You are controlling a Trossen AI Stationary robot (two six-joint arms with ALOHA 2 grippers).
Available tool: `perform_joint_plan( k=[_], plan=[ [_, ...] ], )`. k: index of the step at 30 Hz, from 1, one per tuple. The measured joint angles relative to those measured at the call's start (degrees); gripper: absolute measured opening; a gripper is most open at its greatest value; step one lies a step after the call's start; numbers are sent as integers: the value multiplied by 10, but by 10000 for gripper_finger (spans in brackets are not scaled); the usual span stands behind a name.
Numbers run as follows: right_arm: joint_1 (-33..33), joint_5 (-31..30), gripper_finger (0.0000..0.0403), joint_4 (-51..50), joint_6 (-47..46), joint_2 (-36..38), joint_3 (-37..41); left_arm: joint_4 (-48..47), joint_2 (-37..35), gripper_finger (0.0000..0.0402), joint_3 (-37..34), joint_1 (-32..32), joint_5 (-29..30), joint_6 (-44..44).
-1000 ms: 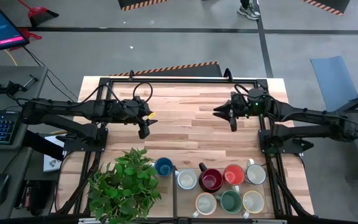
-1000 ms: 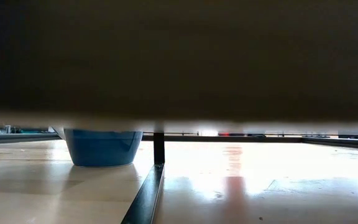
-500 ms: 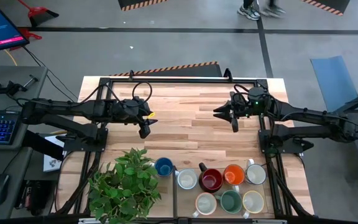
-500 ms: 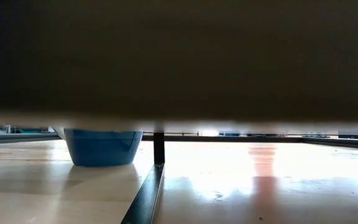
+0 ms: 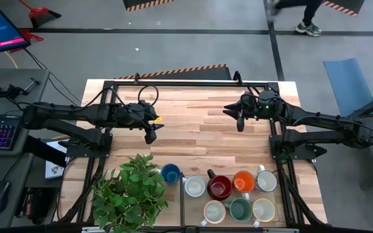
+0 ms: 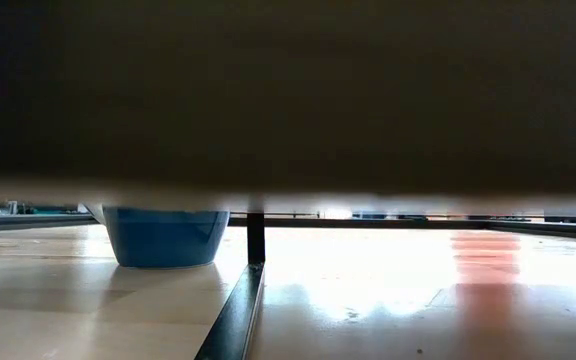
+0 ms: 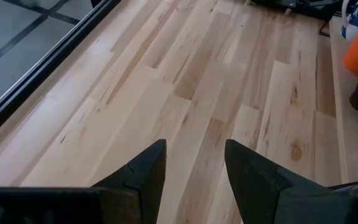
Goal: Place coffee mugs
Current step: Move the blue mug to the center of the table
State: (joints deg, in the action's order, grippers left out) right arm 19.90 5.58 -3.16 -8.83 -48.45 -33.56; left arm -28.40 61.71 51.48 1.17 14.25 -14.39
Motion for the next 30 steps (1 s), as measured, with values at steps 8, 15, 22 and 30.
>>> perform_joint_plan(
  k=[8, 15, 22, 30],
  plan=[
    [0, 42, 85, -19, -6, 0, 0, -14, 27, 154, 12, 6, -1, 38],
    [-1, 70, 85, -18, -14, 0, 0, -89, 86, 154, 121, 44, -4, 40],
    [-1, 66, 85, -23, -12, 0, 0, -236, 175, 154, 230, 53, -54, 58],
    [-1, 62, 85, -91, -13, 0, 0, -298, 247, 154, 330, -5, -112, 116]
  ],
)
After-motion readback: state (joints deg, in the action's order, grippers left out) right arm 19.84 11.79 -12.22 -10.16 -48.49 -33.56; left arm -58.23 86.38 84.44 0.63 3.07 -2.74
